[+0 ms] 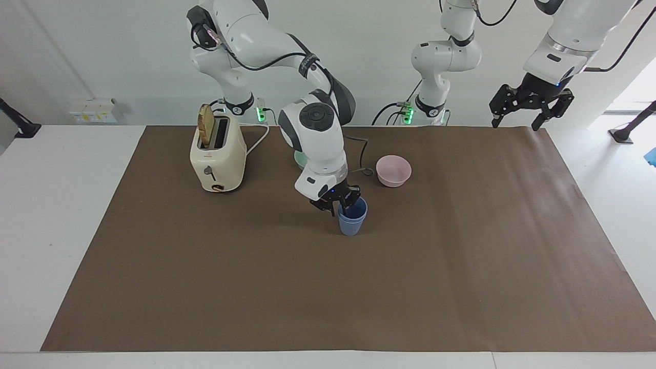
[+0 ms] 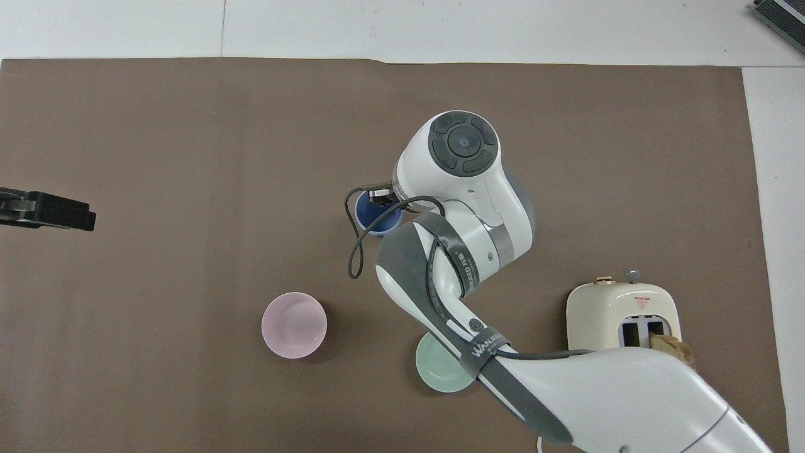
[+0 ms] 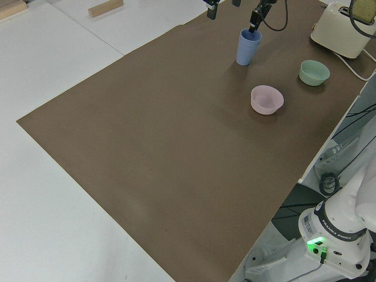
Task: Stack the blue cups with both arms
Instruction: 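Lower the blue cup into the placed cup with the right gripper, then open the right gripper and lift it away from the stacked cups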
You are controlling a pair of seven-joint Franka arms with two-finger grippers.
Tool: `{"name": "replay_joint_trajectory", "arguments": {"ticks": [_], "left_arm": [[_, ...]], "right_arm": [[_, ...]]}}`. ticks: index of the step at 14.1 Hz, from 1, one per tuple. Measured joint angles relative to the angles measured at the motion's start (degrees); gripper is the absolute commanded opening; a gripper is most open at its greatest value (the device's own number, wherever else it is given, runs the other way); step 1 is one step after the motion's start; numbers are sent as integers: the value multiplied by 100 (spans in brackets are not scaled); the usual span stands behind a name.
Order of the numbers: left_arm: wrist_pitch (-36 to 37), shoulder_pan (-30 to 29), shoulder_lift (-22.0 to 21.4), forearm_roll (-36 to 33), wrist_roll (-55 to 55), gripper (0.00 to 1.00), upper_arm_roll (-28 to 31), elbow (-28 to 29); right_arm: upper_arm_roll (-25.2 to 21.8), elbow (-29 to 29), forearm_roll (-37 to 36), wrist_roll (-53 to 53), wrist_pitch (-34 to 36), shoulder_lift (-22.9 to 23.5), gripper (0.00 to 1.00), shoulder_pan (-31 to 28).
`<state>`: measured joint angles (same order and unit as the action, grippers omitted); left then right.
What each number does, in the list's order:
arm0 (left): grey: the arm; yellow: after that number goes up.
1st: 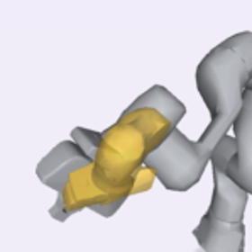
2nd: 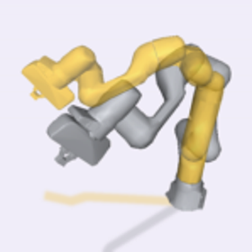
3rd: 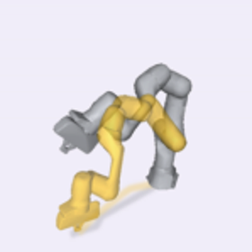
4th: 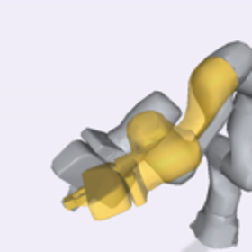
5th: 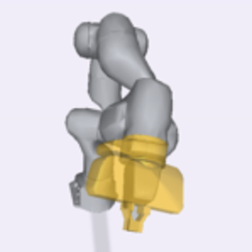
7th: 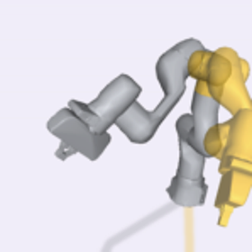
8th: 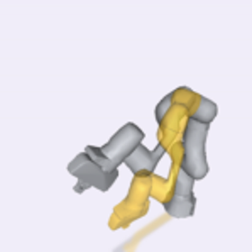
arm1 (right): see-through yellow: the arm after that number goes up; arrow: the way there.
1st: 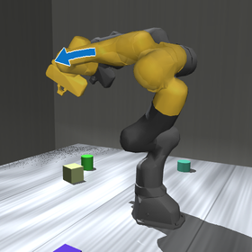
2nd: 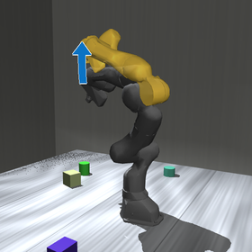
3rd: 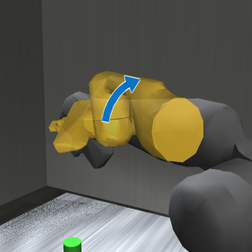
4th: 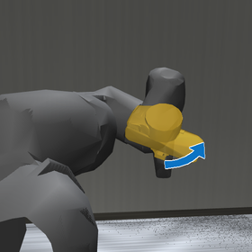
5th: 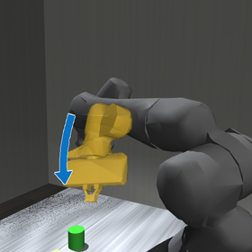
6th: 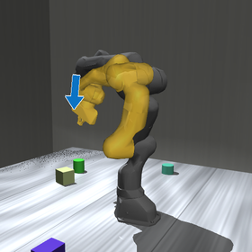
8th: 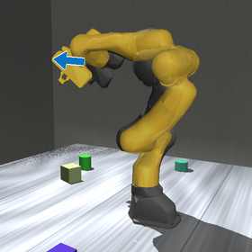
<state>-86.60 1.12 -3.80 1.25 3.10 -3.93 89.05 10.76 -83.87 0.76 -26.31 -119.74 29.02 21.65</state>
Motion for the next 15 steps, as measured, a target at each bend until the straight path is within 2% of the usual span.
{"name": "replay_joint_trajectory", "arguments": {"ticks": [5, 7, 10, 15], "left_arm": [[0, 0, -4, 0, 0, 100, 0, 7], [0, 0, -5, 1, 0, 100, 0, 7], [-4, 0, -6, 2, -1, 100, 3, 8], [-3, -23, -3, 2, 0, 100, 16, 44]], "right_arm": [[0, 122, -2, 0, 28, -50, 100, -4], [-25, 230, -2, 0, 321, -169, 100, -49], [-75, 408, -14, 0, 935, -556, 100, -292], [-84, 460, -43, 146, 1660, -1375, 100, -1111]]}}
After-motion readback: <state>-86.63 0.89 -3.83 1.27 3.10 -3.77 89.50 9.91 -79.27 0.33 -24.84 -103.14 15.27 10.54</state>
